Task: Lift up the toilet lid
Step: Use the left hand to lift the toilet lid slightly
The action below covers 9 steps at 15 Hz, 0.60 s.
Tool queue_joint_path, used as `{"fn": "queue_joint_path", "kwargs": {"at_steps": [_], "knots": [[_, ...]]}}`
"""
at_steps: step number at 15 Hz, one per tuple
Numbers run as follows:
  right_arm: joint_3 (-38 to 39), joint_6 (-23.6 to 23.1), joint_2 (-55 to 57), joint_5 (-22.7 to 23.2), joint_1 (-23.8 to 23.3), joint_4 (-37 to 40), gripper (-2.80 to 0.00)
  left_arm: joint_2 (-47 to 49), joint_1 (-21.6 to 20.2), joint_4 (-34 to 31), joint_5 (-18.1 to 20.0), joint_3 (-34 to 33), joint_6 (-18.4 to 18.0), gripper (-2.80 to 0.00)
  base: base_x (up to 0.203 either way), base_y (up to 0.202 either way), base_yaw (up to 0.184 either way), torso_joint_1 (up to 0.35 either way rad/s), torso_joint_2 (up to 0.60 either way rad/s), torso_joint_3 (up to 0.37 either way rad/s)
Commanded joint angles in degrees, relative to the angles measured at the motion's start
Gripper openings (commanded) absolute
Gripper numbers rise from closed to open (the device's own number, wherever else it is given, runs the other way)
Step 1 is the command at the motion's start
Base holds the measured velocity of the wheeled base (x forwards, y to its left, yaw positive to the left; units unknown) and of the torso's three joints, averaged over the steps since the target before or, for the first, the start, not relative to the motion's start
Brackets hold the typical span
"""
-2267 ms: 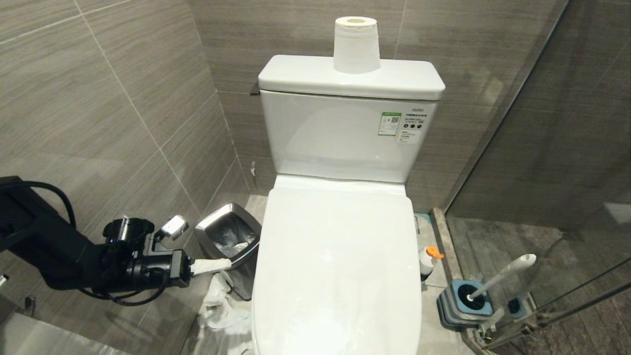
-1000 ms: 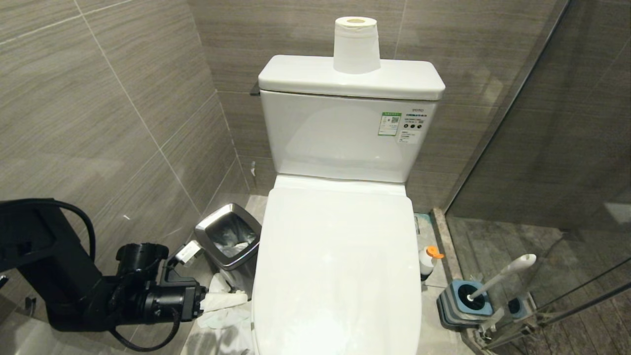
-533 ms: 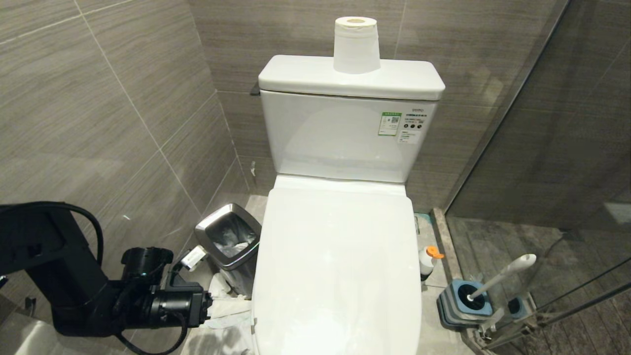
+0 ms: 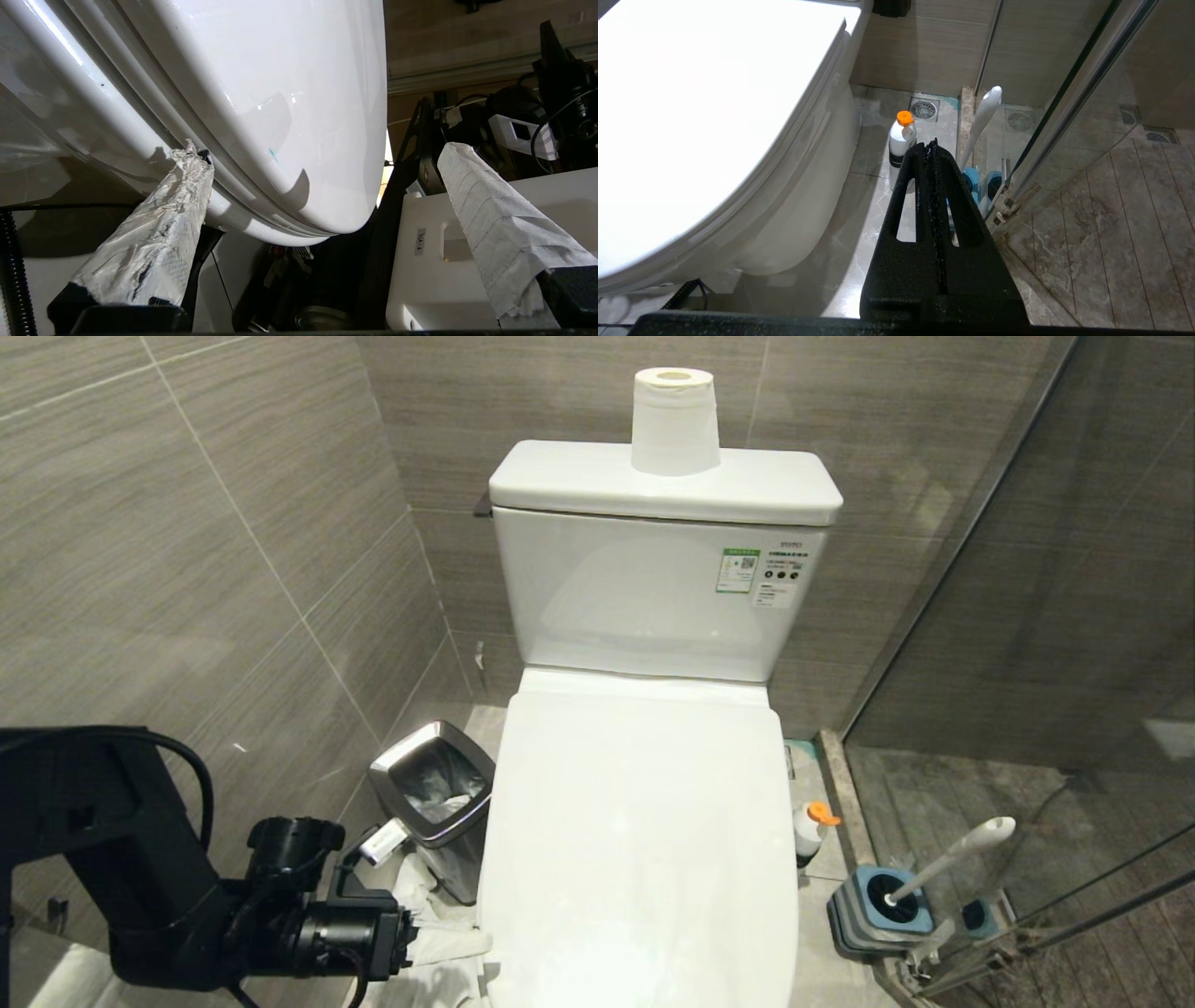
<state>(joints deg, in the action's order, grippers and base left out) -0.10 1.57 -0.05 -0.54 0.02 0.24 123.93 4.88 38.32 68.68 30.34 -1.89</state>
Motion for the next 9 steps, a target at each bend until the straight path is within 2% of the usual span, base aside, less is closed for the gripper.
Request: {"fn": "queue_joint_path", "kwargs": {"at_steps": [1, 3, 5, 9], "knots": [[0.01, 0.01, 0.05, 0.01, -0.02, 0.02, -2.8, 0.0, 0.57, 0.35, 0.31, -0.02, -0.66, 0.0, 0.0, 0.0, 0.0, 0.0, 0.0, 0.0], [0.01, 0.01, 0.05, 0.01, 0.04, 0.01, -2.8, 0.08, 1.07, 0.44, -1.05, -0.02, -1.24, 0.0, 0.0, 0.0, 0.0, 0.0, 0.0, 0.0], [0.01, 0.01, 0.05, 0.01, -0.02, -0.02, -2.8, 0.17, 1.1, 0.61, -4.15, -0.02, -2.32, 0.0, 0.0, 0.0, 0.0, 0.0, 0.0, 0.0], [0.01, 0.01, 0.05, 0.01, -0.02, 0.02, -2.8, 0.17, 1.45, 0.62, -4.52, -0.28, -2.33, 0.0, 0.0, 0.0, 0.0, 0.0, 0.0, 0.0]]}}
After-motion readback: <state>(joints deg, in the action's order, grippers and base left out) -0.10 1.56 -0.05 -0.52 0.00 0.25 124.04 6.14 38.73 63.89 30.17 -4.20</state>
